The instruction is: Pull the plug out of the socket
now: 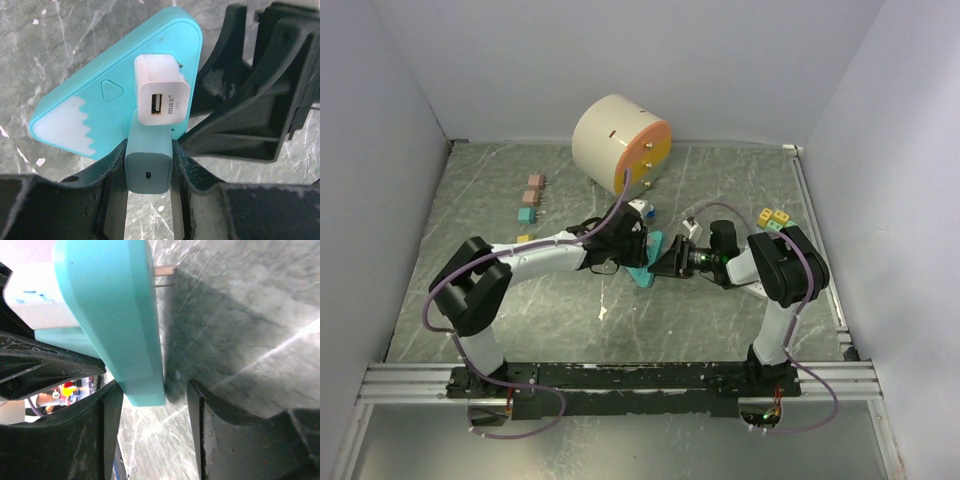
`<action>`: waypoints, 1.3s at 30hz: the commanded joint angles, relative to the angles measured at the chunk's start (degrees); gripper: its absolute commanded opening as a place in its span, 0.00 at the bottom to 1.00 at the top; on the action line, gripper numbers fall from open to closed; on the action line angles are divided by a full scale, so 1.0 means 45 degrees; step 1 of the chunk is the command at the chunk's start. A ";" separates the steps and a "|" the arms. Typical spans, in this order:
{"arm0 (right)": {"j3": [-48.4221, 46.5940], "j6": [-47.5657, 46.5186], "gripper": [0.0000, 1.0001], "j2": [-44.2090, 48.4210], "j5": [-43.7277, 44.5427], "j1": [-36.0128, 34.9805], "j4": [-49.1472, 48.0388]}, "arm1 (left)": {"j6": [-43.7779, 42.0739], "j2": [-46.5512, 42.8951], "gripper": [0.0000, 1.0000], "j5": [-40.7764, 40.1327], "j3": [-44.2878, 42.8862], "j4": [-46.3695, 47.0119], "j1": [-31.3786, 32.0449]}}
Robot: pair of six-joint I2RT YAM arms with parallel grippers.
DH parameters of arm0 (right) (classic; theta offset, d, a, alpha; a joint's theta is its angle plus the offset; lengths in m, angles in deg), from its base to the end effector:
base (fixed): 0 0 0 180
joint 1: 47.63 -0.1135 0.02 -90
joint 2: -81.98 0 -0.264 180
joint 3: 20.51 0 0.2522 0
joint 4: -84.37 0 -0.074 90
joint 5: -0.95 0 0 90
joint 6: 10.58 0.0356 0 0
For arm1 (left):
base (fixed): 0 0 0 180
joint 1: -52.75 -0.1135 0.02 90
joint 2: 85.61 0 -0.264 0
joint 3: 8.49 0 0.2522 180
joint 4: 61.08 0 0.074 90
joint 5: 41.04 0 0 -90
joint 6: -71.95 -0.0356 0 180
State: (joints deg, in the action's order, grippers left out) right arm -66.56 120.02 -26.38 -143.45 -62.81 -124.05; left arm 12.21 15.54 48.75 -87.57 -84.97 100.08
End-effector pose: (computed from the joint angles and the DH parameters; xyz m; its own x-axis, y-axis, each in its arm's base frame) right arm 0.2810 0.1062 0.0879 -0.9317 0.1397 -0.3352 -0.2601 0.3874 0.8845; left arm 0.2583 -0.2800 0.1990 -0.7905 0.1140 -0.6018 0.3881 0.8534 -0.3480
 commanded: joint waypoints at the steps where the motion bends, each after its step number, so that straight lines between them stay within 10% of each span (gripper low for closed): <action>1: 0.0309 -0.0017 0.56 0.0220 0.0604 0.0605 0.0257 | -0.0205 -0.0612 0.07 0.0871 0.0744 0.0367 -0.0261; 17: -0.0118 0.2109 0.50 -0.0039 0.0074 0.0633 -0.1993 | -0.0312 -0.0883 0.07 0.2143 0.1285 0.1212 -0.0260; 26: 0.0147 0.0592 0.72 0.2538 0.0918 0.0733 0.0224 | 0.0045 -0.1128 0.07 0.2463 0.1566 0.1573 -0.0550; 39: -0.0874 0.0743 0.33 -0.0023 0.1170 -0.0181 -0.0829 | 0.0102 -0.1113 0.07 0.3047 0.1671 0.1807 -0.0559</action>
State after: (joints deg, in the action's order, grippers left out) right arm -70.28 124.81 -24.04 -141.19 -62.55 -127.19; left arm 11.77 11.62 58.65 -80.20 -78.37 97.15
